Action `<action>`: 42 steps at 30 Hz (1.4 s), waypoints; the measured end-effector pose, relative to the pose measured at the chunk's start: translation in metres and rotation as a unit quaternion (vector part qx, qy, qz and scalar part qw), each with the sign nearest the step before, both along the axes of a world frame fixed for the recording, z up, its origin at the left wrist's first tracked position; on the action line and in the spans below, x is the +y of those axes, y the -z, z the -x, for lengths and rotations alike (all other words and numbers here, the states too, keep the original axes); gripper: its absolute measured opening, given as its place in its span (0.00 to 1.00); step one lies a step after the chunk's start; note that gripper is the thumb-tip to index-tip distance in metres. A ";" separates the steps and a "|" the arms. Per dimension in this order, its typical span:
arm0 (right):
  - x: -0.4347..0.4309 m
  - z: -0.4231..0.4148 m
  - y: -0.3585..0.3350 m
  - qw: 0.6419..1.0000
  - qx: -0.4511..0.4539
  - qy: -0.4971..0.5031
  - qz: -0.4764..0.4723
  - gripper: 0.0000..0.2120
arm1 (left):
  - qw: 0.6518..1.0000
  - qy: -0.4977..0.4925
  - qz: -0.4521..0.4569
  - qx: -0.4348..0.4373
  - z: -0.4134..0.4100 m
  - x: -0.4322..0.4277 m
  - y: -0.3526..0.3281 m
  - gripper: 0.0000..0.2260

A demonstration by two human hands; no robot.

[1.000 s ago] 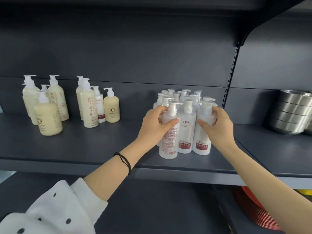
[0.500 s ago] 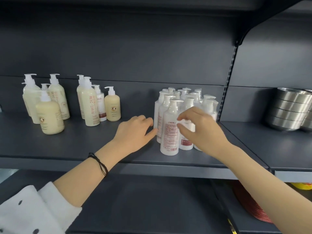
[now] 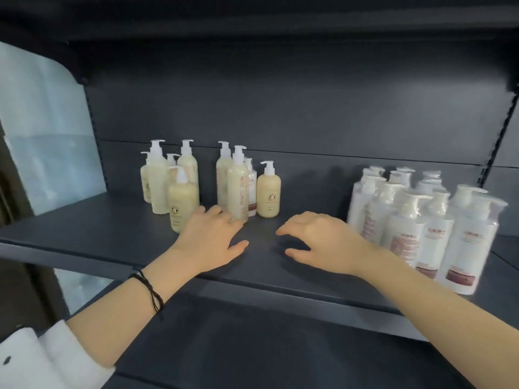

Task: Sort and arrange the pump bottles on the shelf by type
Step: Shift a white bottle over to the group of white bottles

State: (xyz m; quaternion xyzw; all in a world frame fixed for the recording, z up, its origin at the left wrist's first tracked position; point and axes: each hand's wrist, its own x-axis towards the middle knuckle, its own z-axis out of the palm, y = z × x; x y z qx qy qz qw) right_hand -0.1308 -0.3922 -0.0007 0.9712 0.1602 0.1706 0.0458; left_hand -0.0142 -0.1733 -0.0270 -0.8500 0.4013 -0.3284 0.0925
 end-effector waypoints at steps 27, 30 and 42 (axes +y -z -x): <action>0.096 -0.226 0.013 0.848 -0.182 0.166 -0.469 0.27 | 0.739 0.024 0.445 0.505 -0.174 0.091 -0.015 0.35; 0.082 -0.242 0.021 0.817 -0.176 0.193 -0.514 0.35 | 0.723 0.036 0.443 0.530 -0.183 0.082 -0.006 0.36; 0.074 -0.269 0.037 0.804 -0.141 0.161 -0.554 0.27 | 0.733 0.030 0.445 0.513 -0.203 0.104 -0.002 0.29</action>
